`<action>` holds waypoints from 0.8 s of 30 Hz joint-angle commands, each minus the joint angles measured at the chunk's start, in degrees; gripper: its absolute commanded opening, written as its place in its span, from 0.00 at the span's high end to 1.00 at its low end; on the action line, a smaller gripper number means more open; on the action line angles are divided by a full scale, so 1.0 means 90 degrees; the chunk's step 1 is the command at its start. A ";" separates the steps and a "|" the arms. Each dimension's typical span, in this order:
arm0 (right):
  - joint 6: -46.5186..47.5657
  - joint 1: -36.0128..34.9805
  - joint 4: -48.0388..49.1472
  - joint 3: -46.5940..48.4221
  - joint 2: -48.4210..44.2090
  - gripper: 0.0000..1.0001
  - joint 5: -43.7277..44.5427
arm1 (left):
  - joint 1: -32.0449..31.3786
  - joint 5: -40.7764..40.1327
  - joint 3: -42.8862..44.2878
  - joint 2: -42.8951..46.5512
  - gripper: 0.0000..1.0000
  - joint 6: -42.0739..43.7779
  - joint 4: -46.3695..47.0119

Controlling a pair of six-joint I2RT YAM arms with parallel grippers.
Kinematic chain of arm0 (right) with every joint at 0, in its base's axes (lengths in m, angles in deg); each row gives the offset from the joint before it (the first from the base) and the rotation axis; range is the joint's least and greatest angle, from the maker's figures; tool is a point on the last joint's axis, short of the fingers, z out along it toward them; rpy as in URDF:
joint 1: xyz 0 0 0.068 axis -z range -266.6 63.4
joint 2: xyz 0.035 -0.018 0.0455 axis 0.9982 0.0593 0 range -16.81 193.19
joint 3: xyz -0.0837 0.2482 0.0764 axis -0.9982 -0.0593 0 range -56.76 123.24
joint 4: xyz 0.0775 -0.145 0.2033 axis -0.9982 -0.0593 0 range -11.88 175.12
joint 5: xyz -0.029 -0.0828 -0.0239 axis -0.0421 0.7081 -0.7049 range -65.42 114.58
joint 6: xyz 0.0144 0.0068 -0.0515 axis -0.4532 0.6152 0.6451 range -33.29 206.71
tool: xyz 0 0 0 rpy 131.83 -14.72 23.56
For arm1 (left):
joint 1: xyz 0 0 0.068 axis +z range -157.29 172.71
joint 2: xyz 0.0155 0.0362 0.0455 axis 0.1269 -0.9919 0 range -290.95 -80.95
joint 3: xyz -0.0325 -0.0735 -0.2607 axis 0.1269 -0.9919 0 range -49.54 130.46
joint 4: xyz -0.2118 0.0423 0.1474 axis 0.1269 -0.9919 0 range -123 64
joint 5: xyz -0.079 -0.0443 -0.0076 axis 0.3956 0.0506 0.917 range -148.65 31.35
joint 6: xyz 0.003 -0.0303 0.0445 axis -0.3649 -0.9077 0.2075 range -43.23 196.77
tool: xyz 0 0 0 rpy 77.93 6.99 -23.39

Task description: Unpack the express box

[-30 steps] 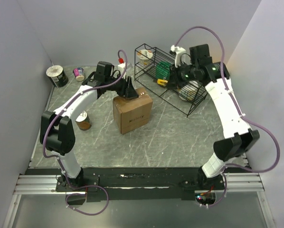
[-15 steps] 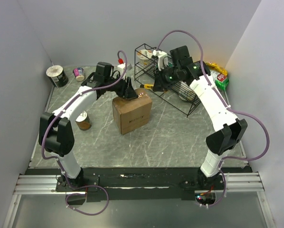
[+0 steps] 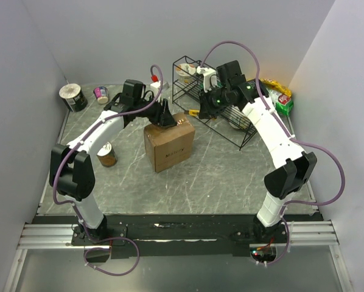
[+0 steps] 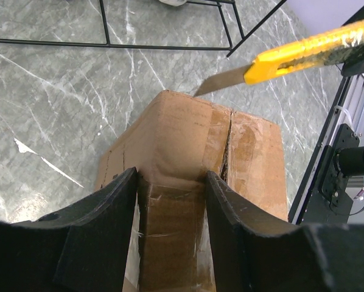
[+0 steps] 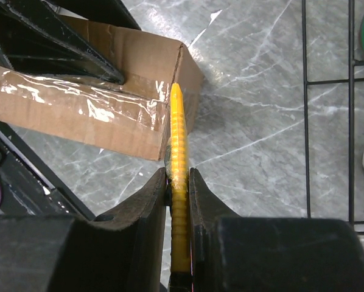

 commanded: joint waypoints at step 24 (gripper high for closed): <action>0.0907 0.0356 -0.1735 -0.0032 -0.0243 1.00 -0.0697 | -0.0180 -0.0756 -0.0274 -0.0416 0.50 0.0551 -0.1010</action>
